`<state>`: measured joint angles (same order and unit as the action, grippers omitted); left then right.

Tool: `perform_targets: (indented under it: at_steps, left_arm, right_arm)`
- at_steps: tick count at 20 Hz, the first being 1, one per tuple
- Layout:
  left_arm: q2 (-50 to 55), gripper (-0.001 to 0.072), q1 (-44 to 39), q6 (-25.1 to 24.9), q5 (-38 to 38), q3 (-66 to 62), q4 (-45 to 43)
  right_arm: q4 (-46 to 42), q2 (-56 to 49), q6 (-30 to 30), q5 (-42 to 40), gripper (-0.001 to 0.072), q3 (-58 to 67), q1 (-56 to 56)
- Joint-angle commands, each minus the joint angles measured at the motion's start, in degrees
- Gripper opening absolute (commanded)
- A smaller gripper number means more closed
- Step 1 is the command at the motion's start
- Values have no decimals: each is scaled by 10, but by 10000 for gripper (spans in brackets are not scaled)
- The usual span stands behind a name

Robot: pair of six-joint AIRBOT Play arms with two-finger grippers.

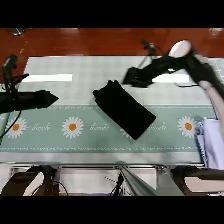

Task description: Fold the shirts.

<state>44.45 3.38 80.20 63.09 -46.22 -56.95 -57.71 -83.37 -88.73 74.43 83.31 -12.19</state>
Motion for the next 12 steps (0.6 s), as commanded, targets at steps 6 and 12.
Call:
perform_targets:
  at_steps: [6,12]
  left_arm:
    - [-2,25,1,0,-36,70,14]
    - [-2,25,0,0,-56,80,60]
  right_arm:
    - [-151,524,-355,-264,626,-585,49]
    - [20,478,-358,-425,626,-728,-16]
